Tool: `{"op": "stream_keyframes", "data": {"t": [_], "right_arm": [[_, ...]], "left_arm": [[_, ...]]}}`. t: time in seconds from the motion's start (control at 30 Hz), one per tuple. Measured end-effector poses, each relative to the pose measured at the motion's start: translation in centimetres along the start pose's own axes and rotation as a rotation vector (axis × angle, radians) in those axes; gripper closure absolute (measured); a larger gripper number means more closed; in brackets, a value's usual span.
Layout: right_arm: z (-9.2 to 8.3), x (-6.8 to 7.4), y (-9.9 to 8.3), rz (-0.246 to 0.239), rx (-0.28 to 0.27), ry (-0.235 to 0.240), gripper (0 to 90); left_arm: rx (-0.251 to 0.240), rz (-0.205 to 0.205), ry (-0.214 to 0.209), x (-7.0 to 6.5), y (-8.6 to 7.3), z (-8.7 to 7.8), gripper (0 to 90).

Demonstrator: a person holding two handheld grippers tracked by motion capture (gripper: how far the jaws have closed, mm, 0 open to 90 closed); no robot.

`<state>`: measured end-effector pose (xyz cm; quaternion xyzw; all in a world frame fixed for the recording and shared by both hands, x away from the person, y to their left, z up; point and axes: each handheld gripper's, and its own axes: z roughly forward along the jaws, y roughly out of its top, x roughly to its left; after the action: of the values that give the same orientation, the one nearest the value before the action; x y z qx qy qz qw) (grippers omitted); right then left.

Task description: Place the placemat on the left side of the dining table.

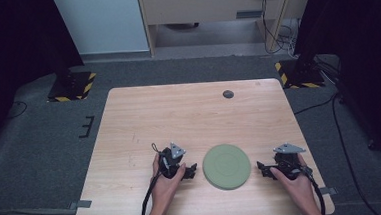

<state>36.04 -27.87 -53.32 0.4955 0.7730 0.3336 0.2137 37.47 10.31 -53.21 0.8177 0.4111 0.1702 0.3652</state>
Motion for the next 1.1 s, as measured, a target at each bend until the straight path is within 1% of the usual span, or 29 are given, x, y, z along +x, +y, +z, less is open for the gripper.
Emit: {"op": "stream_keyframes", "data": {"t": [0.1,0.17,0.23,0.3,0.33,0.43,0.53,0.63,0.73,0.8,0.97,1.1], "right_arm": [[-0.7,0.0,0.0,-0.014,-0.023,0.025,5.1],[-1.0,0.2,0.0,-0.019,-0.033,0.032,5.0],[-1.2,0.5,-0.1,-0.027,-0.035,0.039,4.9],[-1.2,0.9,-0.2,-0.038,-0.035,0.049,4.8],[-1.3,1.1,-0.2,-0.045,-0.033,0.058,4.9],[-1.2,1.5,-0.1,-0.051,-0.039,0.070,4.9],[-1.1,2.0,-0.1,-0.068,-0.040,0.078,4.9],[-1.0,2.4,-0.1,-0.088,-0.039,0.087,4.9],[-1.1,2.7,-0.1,-0.090,-0.044,0.097,4.9],[-1.1,3.0,-0.1,-0.096,-0.042,0.106,5.0],[-0.9,3.4,-0.1,-0.114,-0.034,0.116,5.1],[-0.7,3.6,-0.1,-0.121,-0.028,0.108,4.8]], "left_arm": [[-0.008,0.049,-0.013,-1.0,0.1,-0.4,3.5],[-0.020,0.064,-0.026,-1.5,0.0,-0.7,3.6],[-0.028,0.080,-0.050,-1.9,-0.1,-1.0,2.9],[-0.050,0.081,-0.076,-2.2,-0.1,-1.3,2.7],[-0.053,0.083,-0.084,-2.3,-0.1,-1.3,2.6],[-0.046,0.106,-0.100,-2.8,-0.2,-1.2,2.5],[-0.038,0.109,-0.113,-3.2,-0.3,-1.0,2.5],[-0.039,0.123,-0.121,-3.7,-0.2,-1.0,2.5],[-0.051,0.134,-0.124,-4.2,0.0,-1.0,2.4],[-0.044,0.139,-0.125,-4.5,0.0,-0.8,2.5],[-0.031,0.143,-0.117,-4.9,0.0,-0.2,3.0],[-0.030,0.143,-0.112,-4.9,0.1,-0.2,2.4]]}}
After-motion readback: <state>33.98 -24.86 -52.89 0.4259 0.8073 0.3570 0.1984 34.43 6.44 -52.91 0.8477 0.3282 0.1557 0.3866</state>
